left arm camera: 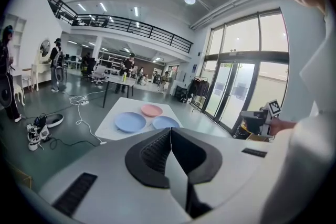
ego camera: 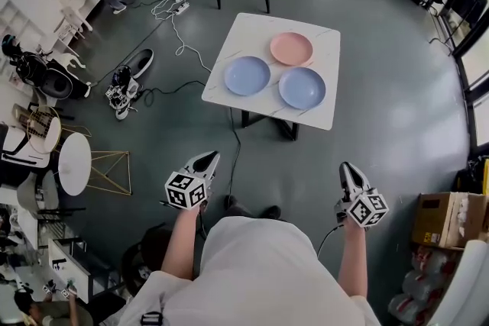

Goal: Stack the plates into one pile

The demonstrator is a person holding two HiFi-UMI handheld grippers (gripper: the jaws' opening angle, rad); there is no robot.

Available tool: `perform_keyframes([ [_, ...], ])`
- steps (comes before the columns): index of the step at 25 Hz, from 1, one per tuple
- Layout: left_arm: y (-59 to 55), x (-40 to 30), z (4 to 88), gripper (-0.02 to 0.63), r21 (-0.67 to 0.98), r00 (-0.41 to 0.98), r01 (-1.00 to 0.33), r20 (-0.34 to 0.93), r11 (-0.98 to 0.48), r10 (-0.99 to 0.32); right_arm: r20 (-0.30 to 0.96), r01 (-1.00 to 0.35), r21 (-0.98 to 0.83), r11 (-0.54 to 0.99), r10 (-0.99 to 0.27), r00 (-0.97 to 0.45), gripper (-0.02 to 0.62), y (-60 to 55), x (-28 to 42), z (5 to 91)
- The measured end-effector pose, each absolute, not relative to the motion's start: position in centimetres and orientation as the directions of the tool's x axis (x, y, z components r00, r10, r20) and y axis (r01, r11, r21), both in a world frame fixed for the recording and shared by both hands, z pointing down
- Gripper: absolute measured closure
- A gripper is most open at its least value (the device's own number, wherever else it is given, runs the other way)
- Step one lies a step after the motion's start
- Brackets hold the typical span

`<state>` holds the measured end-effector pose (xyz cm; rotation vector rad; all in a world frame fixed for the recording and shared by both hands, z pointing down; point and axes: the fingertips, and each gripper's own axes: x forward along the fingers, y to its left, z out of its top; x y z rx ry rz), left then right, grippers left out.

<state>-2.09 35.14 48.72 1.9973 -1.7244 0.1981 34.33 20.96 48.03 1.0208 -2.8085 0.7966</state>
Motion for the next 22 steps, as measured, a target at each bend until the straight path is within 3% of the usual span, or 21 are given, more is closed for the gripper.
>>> perform_keyframes([
  [11, 32.7, -1.1, 48.2, 0.592, 0.246, 0.182, -0.966, 0.420, -0.082, -0.889, 0.233, -0.600, -0.458, 0.656, -0.563, -0.793, 0.561, 18.8, 34.7, 48.9],
  [22, 28.6, -4.9, 49.1, 0.592, 0.267, 0.205, -0.959, 0.412, -0.097, -0.888, 0.264, -0.616, -0.448, 0.647, -0.563, -0.783, 0.561, 15.7, 31.0, 49.5],
])
